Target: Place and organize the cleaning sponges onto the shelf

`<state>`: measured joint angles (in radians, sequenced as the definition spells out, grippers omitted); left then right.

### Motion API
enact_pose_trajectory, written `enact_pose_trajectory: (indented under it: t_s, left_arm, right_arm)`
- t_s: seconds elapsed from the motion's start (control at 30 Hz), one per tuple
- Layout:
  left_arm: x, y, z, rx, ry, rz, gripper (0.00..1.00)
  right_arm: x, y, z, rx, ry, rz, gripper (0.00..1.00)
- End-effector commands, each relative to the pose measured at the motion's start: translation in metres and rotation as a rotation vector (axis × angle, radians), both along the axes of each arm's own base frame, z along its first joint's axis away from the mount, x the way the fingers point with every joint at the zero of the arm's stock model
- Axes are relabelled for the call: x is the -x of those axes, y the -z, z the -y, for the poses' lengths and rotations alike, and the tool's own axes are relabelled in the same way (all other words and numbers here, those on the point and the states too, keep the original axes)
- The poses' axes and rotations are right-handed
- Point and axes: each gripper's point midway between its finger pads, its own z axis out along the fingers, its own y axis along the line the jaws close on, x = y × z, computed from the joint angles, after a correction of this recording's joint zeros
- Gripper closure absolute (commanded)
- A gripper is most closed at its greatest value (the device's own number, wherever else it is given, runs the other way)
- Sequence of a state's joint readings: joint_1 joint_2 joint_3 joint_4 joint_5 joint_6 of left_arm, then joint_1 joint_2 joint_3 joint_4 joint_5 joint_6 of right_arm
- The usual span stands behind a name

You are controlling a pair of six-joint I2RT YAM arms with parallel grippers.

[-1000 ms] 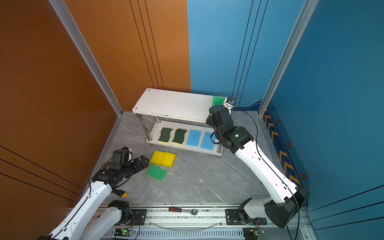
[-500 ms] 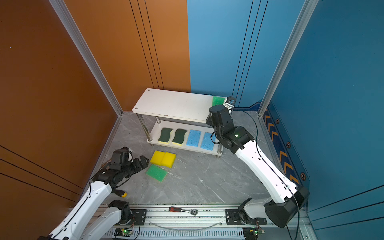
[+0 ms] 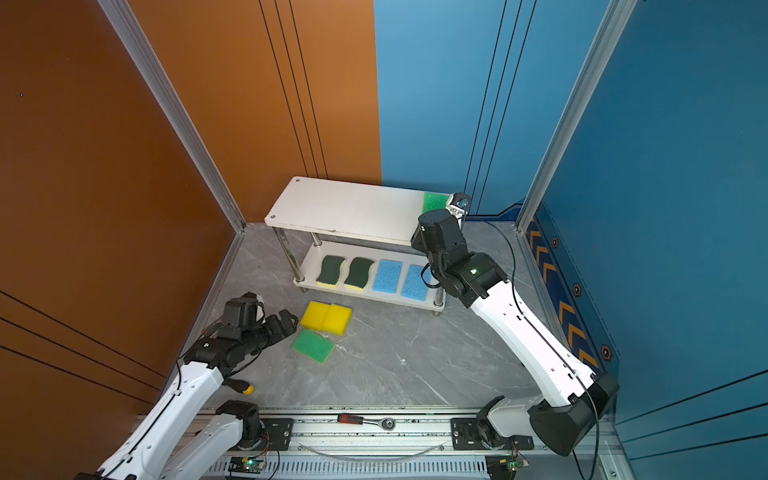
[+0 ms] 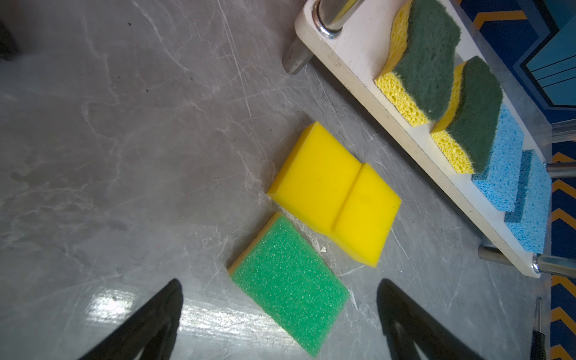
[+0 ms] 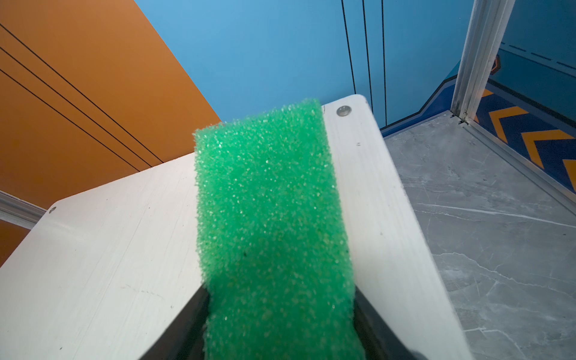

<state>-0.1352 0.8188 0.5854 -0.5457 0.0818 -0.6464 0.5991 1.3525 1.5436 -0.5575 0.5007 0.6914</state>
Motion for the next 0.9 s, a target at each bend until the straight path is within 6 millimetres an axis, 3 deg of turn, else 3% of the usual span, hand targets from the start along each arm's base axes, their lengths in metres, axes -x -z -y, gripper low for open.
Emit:
enact_pose_trajectory:
  t_s: [0.0,0.87]
  left_arm:
    - [-0.005,-0.0123,-0.0057,-0.02,-0.014,0.036,0.02]
    - [-0.0048,-0.0117,-0.0057,-0.021,-0.013,0.035,0.02]
  right_arm:
    - [-0.0003,0.0369,-0.0004,0.06,-0.01,-0.113,0.38]
    - [-0.0008,0.0375,-0.0003,0.062,-0.012,-0.115,0.32]
